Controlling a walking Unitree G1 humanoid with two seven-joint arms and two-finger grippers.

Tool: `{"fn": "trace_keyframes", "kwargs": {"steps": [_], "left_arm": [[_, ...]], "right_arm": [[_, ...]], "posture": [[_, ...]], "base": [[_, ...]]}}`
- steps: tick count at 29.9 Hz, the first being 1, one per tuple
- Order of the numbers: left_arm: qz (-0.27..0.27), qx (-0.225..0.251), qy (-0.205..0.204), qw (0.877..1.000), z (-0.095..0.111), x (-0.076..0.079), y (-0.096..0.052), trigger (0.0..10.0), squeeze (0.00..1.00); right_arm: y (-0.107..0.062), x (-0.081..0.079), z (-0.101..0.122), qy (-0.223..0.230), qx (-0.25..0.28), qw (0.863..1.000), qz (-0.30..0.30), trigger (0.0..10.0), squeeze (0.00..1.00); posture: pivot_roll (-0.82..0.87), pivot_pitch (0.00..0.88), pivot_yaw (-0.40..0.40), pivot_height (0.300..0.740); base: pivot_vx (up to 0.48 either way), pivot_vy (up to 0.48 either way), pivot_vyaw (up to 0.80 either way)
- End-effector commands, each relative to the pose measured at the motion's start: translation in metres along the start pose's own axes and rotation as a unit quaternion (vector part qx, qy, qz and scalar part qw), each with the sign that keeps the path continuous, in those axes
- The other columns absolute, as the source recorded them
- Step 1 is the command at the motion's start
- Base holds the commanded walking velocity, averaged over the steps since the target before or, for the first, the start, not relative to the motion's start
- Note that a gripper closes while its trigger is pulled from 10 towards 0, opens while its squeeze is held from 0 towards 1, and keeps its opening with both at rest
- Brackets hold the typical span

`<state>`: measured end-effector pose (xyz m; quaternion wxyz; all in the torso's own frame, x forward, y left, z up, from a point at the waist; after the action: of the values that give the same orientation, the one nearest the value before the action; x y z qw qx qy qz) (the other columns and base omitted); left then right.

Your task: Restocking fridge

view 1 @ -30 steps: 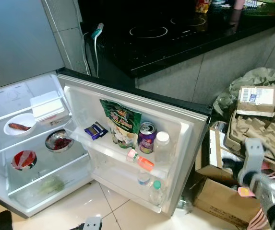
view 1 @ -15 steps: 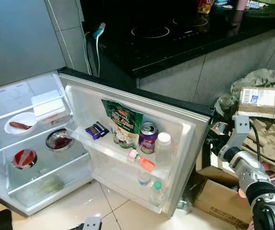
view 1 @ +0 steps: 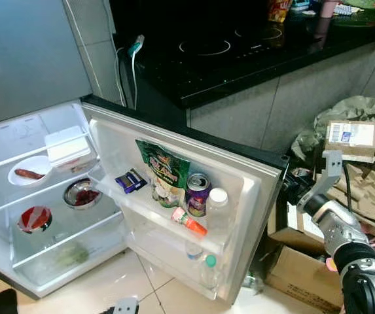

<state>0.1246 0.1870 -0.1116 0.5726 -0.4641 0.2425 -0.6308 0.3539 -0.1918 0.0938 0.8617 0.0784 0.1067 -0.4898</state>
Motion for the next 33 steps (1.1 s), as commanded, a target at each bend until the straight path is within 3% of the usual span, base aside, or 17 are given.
{"fn": "trace_keyframes", "kwargs": {"steps": [1,8,17,20,29,31,33], "left_arm": [[-0.002,-0.007,0.004,1.0,-0.004,0.002,0.0,10.0,0.0],[-0.001,-0.01,0.006,1.0,-0.005,0.001,0.0,10.0,0.0],[-0.003,-0.011,0.008,1.0,-0.005,0.002,0.0,10.0,0.0],[-0.003,-0.012,0.009,1.0,-0.005,0.002,0.0,10.0,0.0],[-0.003,-0.014,0.012,1.0,-0.006,0.003,0.0,10.0,0.0],[-0.003,-0.015,0.012,1.0,-0.007,0.003,0.0,10.0,0.0],[-0.003,-0.015,0.012,1.0,-0.007,0.003,0.0,10.0,0.0]], "right_arm": [[0.011,-0.017,-0.004,0.004,-0.005,0.999,0.048,10.0,0.0],[0.007,-0.024,-0.011,0.007,-0.017,0.995,0.098,10.0,0.0],[0.005,-0.025,-0.014,0.006,-0.028,0.994,0.107,10.0,0.0],[0.003,-0.024,-0.017,0.004,-0.038,0.993,0.108,10.0,0.0],[-0.009,0.003,-0.021,-0.032,-0.066,0.997,-0.021,10.0,0.0],[-0.02,0.018,-0.022,-0.04,-0.078,0.992,-0.095,10.0,0.0],[-0.025,0.025,-0.022,-0.039,-0.083,0.988,-0.124,10.0,0.0]], "posture": [[-0.02,0.0,-0.021,0.74],[-0.02,0.0,-0.018,0.74],[-0.02,0.0,-0.02,0.74],[-0.02,0.0,-0.019,0.74],[-0.03,0.0,-0.021,0.74],[-0.03,0.0,-0.02,0.74],[-0.03,0.0,-0.019,0.74]], "base": [[0.0,0.0,0.8],[0.0,0.0,0.8],[0.0,0.0,0.8],[0.0,0.0,0.0],[0.0,0.0,0.0],[0.0,0.0,0.0],[0.0,0.0,0.0]]}}
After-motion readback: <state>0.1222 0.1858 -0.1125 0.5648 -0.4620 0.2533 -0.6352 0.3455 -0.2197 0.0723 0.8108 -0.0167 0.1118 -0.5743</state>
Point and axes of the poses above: a point about 5 cm out from each wrist's last joint towards the gripper, its own y axis pointing out of the wrist towards the gripper, its own z axis along the axis of the wrist's last joint, x = y × z, the point moved 1 cm from there along y, pointing out of the wrist towards the gripper, and after that the axes turned 6 degrees about -y, right-handed, at the moved point
